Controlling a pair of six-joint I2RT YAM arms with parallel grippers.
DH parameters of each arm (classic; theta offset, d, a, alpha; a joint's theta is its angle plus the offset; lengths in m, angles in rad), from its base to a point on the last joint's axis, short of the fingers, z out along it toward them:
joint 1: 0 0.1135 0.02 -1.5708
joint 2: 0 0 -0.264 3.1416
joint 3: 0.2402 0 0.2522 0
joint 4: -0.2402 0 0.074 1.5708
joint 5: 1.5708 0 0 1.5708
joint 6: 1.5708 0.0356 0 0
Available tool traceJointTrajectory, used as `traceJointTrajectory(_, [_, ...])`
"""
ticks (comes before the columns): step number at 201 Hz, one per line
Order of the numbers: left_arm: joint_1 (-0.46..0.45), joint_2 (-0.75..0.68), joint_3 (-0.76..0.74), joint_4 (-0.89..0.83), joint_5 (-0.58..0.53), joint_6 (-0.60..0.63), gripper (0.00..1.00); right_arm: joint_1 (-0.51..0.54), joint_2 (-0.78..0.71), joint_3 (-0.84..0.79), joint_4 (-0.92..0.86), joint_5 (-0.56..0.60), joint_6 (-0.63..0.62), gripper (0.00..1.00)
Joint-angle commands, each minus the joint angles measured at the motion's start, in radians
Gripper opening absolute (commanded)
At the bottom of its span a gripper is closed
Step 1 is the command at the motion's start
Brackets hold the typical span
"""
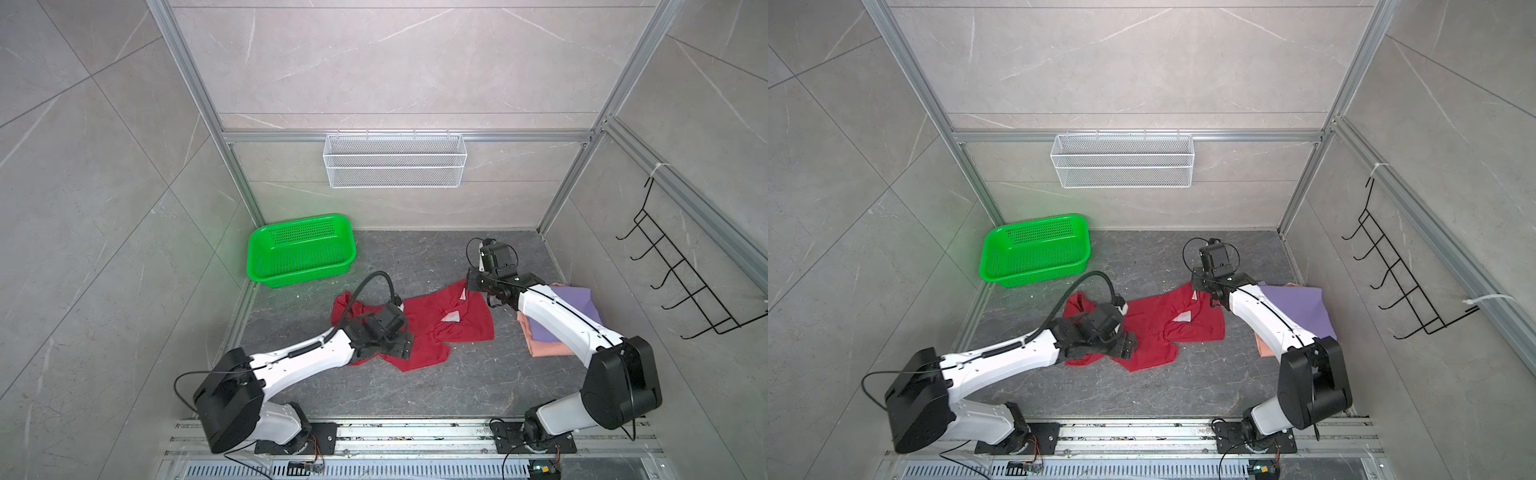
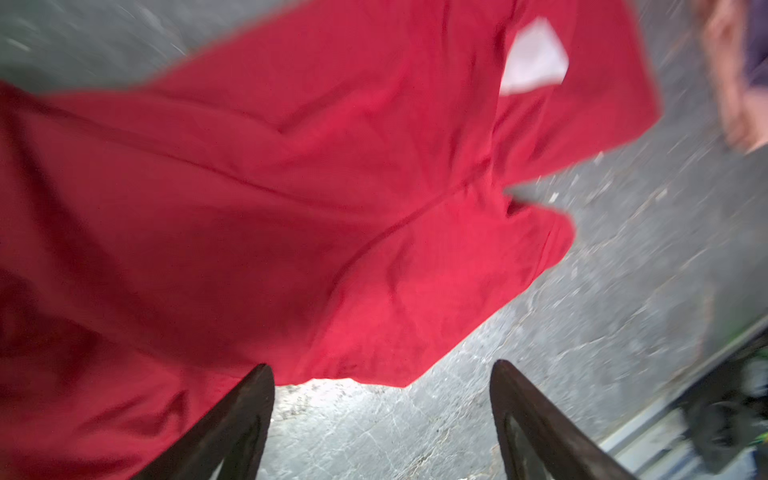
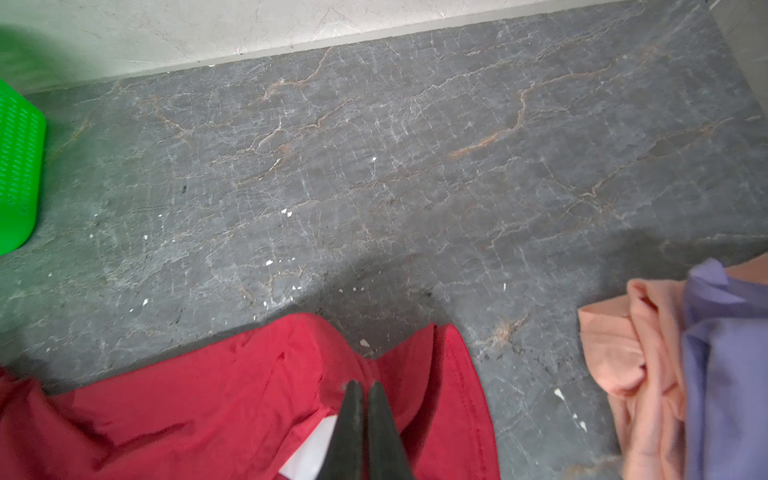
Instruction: Fold and stack the t-shirts
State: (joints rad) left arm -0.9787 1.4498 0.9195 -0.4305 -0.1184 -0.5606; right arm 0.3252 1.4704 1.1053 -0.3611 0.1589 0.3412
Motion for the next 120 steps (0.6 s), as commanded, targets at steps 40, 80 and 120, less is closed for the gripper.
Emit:
traceJointTrajectory(40, [-0.153,0.307,0.188,-0.080,-0.106,0.030,0.79,0.001,-0.136,-0.094,-0.010,0.001,0.024,0.01])
traceJointTrajectory(80, [-0.175,0.399,0.232,-0.108,-0.145,0.013,0.76,0.001,-0.148,-0.108,-0.015,-0.002,0.028,0.01])
traceJointTrajectory(120, [-0.187,0.465,0.228,-0.106,-0.141,-0.010,0.57,-0.001,-0.150,-0.107,-0.019,0.005,0.027,0.01])
